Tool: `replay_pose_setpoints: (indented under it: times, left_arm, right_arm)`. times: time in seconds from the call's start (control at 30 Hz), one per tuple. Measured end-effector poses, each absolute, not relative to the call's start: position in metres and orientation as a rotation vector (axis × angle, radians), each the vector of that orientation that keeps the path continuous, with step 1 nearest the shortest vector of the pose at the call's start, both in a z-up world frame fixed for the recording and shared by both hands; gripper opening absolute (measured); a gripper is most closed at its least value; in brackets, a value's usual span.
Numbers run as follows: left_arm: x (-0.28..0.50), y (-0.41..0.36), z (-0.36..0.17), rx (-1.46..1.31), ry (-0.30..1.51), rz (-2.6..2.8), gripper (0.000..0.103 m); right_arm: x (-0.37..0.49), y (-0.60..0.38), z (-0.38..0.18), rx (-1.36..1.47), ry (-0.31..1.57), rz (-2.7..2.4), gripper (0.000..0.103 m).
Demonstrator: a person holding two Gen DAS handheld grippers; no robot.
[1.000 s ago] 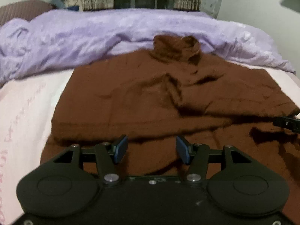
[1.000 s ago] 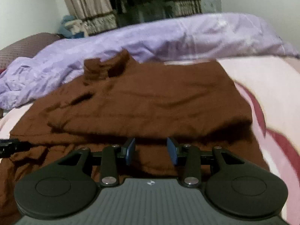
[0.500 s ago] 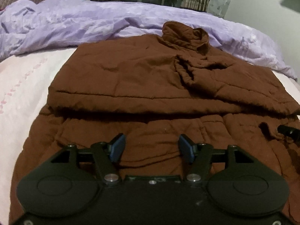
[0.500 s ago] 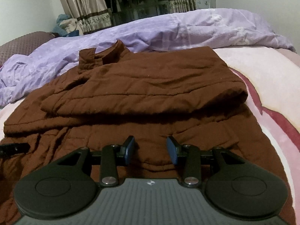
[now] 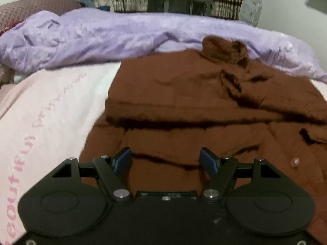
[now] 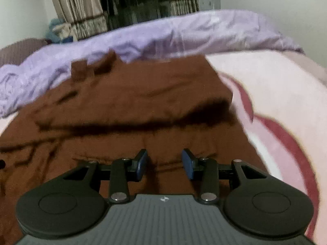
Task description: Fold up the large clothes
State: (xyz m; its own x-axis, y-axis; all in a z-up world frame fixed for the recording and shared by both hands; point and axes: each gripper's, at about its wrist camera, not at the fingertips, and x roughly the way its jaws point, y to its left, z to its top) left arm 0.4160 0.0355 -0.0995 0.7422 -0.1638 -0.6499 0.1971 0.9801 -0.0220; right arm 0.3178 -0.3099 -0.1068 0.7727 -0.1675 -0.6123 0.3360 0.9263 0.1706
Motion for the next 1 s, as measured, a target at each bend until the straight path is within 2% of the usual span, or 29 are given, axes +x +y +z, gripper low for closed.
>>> replay_pose_setpoints:
  times: [0.17,0.33,0.5,0.67,0.83,1.0]
  left_arm:
    - [0.418,0.035,-0.112,0.037,0.731,-0.195,0.074]
    - [0.41,0.043,-0.099,0.019,0.719,-0.191,0.074]
    - [0.366,0.067,-0.077,0.027,0.655,-0.212,0.089]
    - [0.316,0.117,-0.078,-0.002,0.657,-0.167,0.09]
    - [0.288,0.171,-0.092,-0.132,0.705,-0.094,0.089]
    - [0.284,0.195,-0.109,-0.292,0.77,-0.162,0.089]
  right_arm:
    - [0.313,-0.3,-0.117,0.229,0.602,-0.295,0.048]
    - [0.302,-0.308,-0.111,0.298,0.592,-0.263,0.05]
    - [0.245,-0.335,-0.099,0.505,0.493,-0.207,0.061]
    - [0.172,-0.358,-0.099,0.517,0.466,-0.232,0.071]
    - [0.126,-0.385,-0.112,0.568,0.482,-0.26,0.071]
    - [0.118,-0.4,-0.137,0.731,0.516,-0.184,0.071]
